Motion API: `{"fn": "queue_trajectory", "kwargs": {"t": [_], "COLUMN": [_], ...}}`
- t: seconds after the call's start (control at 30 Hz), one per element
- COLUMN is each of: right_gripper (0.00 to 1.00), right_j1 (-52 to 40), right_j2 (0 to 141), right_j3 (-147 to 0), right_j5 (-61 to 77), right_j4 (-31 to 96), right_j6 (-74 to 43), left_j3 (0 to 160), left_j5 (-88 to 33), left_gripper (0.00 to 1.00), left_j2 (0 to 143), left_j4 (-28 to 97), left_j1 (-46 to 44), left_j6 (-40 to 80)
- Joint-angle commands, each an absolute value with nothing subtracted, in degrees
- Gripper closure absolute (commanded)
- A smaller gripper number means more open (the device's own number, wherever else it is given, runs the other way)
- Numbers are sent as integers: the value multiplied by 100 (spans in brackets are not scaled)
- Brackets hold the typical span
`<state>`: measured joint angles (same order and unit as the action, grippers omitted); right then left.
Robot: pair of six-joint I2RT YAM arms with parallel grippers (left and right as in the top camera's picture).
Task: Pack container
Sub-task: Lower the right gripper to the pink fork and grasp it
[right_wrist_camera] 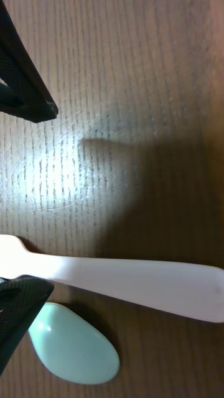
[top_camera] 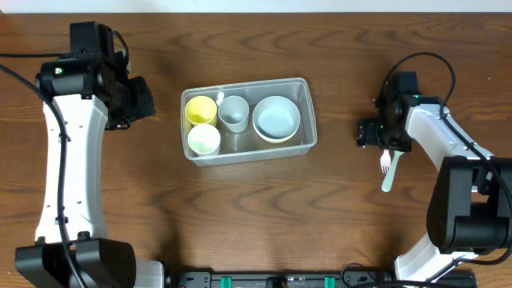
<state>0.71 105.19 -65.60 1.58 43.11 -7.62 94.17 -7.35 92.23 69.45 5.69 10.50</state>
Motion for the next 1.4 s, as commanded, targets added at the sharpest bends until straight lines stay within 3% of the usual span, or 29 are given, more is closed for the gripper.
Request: {"fn": "queue_trajectory", "kwargs": {"t": [0.0, 0.73, 0.87, 0.93, 1.03, 1.1, 1.37], "right_gripper": [18, 18, 27, 36, 56, 63, 68], "right_j1": [36, 47, 47, 47, 47, 47, 47], "right_j2": [10427, 10427, 10427, 10427, 10427, 10427, 10427], "right_j3": [-6504, -6018, -6018, -6018, -6018, -6018, -6018], "right_j5": [84, -93, -305, -305, -311, -329, -473], "right_j4": [4305, 3804, 3811, 3811, 3813, 3811, 3793], "right_j6": [-917, -1100, -1330, -1332, -1380, -1481, -1627], "left_j3": [9395, 9395, 9395, 9395, 9395, 9395, 9395], "left_j5": [-751, -751, -749, -751, -751, -751, -751], "left_gripper": [53, 53, 53, 53, 53, 53, 53], "left_j2": [9249, 9249, 9249, 9249, 9249, 9249, 9249], "left_j4": [6980, 7022, 7030, 7030, 7028, 7028, 7028], "left_j1": [567, 567, 567, 567, 567, 567, 567], "left_j6": [1061, 1061, 1061, 1061, 1061, 1061, 1061]}}
